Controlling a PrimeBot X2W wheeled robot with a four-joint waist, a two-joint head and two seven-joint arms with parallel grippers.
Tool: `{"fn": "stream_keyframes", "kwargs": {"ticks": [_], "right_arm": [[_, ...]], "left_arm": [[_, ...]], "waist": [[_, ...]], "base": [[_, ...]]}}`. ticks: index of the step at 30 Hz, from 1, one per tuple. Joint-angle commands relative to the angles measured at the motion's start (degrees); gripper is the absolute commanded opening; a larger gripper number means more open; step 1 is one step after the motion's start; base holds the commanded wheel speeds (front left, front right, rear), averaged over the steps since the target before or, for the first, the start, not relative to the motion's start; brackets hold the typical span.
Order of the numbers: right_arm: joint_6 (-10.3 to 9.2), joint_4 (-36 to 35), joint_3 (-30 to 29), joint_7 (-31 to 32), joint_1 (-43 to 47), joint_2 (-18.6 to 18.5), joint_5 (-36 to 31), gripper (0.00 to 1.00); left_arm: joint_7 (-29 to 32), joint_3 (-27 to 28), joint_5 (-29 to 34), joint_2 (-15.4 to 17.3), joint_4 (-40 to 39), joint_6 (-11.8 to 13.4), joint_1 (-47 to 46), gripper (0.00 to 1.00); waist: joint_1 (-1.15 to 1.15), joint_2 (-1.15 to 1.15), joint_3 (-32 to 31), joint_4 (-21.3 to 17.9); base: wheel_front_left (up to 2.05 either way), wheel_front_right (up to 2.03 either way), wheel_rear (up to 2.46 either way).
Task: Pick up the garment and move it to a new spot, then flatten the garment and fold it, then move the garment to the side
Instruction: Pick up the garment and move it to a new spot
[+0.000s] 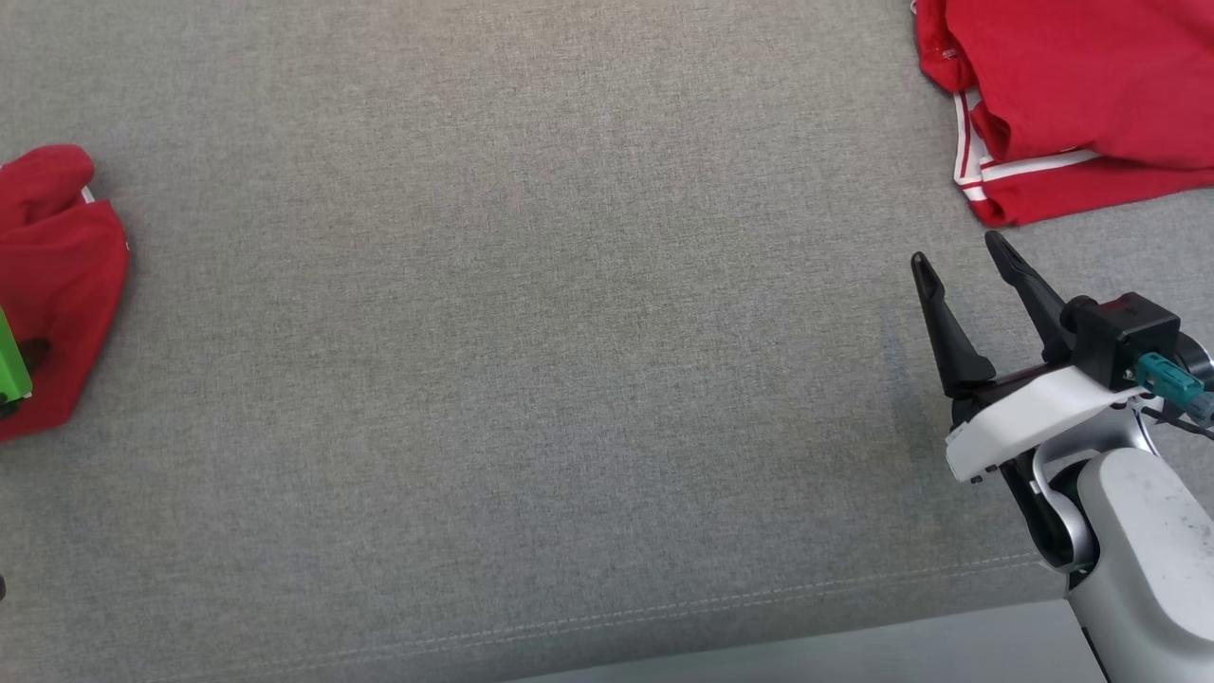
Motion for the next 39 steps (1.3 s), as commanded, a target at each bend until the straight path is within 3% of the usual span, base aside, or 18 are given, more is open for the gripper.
{"fn": "stream_keyframes", "kwargs": {"ticks": [1, 4, 5, 6, 7, 8, 20, 28, 39], "right_arm": [[-0.03, -0.4, -0.2, 0.1, -0.1, -0.2, -0.5, 1.0], [-0.03, -0.7, 0.0, 0.4, -0.4, -0.2, -0.6, 1.0], [-0.03, -0.7, 0.1, 0.4, -0.5, -0.2, -0.5, 1.0], [-0.03, -0.8, 0.2, 0.5, -0.6, -0.1, -0.6, 1.0], [-0.03, -0.8, 0.2, 0.5, -0.7, -0.1, -0.6, 1.0], [-0.03, -0.8, 0.3, 0.4, -0.8, 0.0, -0.6, 1.0], [-0.03, 1.2, 0.4, -0.8, -0.6, 1.1, -0.5, 1.0], [-0.03, 3.7, 1.6, -2.0, -1.1, 2.3, 0.4, 1.0], [-0.03, 6.4, 1.9, -3.8, -0.5, 3.6, 1.4, 1.0]], "left_arm": [[1.4, -0.9, -0.2, 0.2, -0.3, 0.0, -0.5, 1.0], [2.0, -1.5, -1.0, 0.3, -1.0, 0.0, -0.7, 1.0], [2.0, -1.6, -1.3, 0.3, -1.0, 0.0, -0.6, 0.78], [1.6, -1.8, -1.3, 0.4, -0.9, 0.0, -0.4, 0.38], [1.2, -1.9, -1.4, 0.6, -0.8, 0.1, -0.2, 0.05], [1.3, -2.1, -1.7, 0.5, -0.8, 0.1, -0.1, 0.0], [-12.4, -6.3, -6.8, 1.5, -12.9, 0.0, 0.1, 0.0], [-16.7, -13.6, -10.4, 3.1, -22.0, 0.0, 0.3, 0.0], [-23.6, -24.3, -13.3, 2.2, -33.7, 0.0, 1.5, 0.0]], "waist": [[-0.01, 0.0, 0.2, 0.2], [-0.01, 0.0, 0.6, 0.2], [-0.01, 0.0, 0.6, 0.2], [-0.01, 0.0, 0.7, 0.2], [-0.01, 0.0, 0.7, 0.1], [-0.01, 0.0, 0.7, 0.1], [-0.01, 0.0, -2.9, 1.7], [-0.01, 0.0, -6.7, 1.8], [-0.01, 0.0, -9.8, -0.9]], "base": [[0.0, 0.0, 0.0], [0.0, 0.0, 0.0], [0.0, 0.0, 0.0], [0.0, 0.0, 0.0], [0.0, 0.0, 0.0], [0.0, 0.0, 0.0], [0.0, 0.0, 0.0], [0.0, 0.0, 0.0], [0.0, 0.0, 0.0]]}}
